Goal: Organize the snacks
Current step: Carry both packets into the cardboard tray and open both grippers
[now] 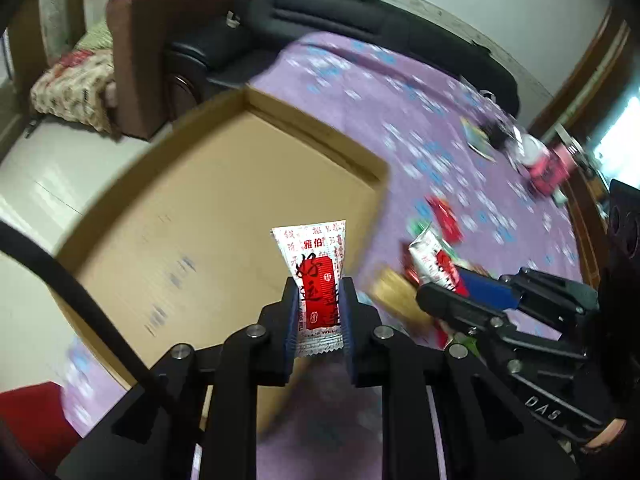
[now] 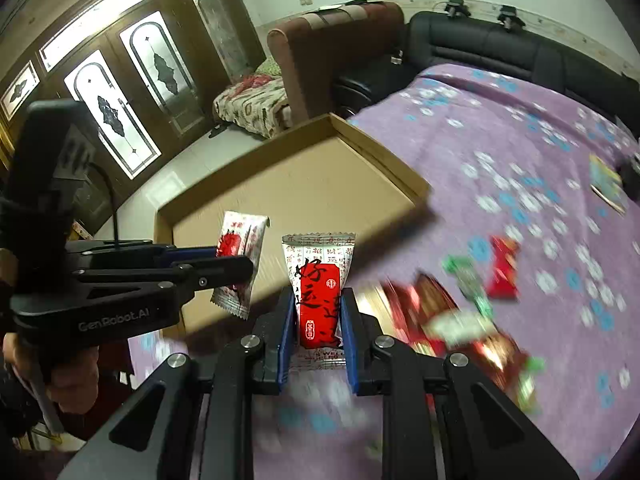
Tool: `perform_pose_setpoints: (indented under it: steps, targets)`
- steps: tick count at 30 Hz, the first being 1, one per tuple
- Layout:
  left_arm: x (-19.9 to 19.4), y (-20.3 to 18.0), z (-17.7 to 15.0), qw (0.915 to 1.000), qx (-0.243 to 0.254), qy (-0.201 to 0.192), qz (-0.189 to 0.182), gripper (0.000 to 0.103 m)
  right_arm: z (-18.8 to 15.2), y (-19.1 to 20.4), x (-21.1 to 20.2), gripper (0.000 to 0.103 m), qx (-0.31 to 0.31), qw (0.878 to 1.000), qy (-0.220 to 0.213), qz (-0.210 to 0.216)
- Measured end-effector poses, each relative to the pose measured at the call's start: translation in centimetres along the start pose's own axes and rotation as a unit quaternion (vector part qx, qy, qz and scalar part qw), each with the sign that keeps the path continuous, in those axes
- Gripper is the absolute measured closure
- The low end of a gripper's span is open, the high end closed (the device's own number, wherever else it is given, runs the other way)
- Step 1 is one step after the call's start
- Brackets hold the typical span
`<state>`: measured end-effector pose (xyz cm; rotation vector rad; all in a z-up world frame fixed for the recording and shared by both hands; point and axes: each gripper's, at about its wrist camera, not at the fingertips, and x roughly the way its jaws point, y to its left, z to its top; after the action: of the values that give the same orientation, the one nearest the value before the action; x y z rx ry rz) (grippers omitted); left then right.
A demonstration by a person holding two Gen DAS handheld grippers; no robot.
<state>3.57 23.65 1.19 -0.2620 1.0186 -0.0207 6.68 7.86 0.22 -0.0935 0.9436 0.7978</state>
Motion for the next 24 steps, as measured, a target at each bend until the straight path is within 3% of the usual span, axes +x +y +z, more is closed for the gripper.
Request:
perform_pose_setpoints:
  steps: [5,12,24]
  targets:
    - [2.4,1.9,3.3,0.9993,0.0,-0.003,0.038,0.082,3.7,-0.3,3.4,0.083,0.019,1.0,-0.003,-0.001]
    - [6.3,3.7,6.8,0.9986,-0.015,0.025,0.045,0.081,7.2,-2.0,7.6,0.083,0.057,0.998,0.014,-0.024]
    - [9.3,4.3,8.7,0.9957,-0.032,0.067,0.055,0.079,8.1,-3.1,10.4,0.08,0.074,0.994,0.045,-0.069]
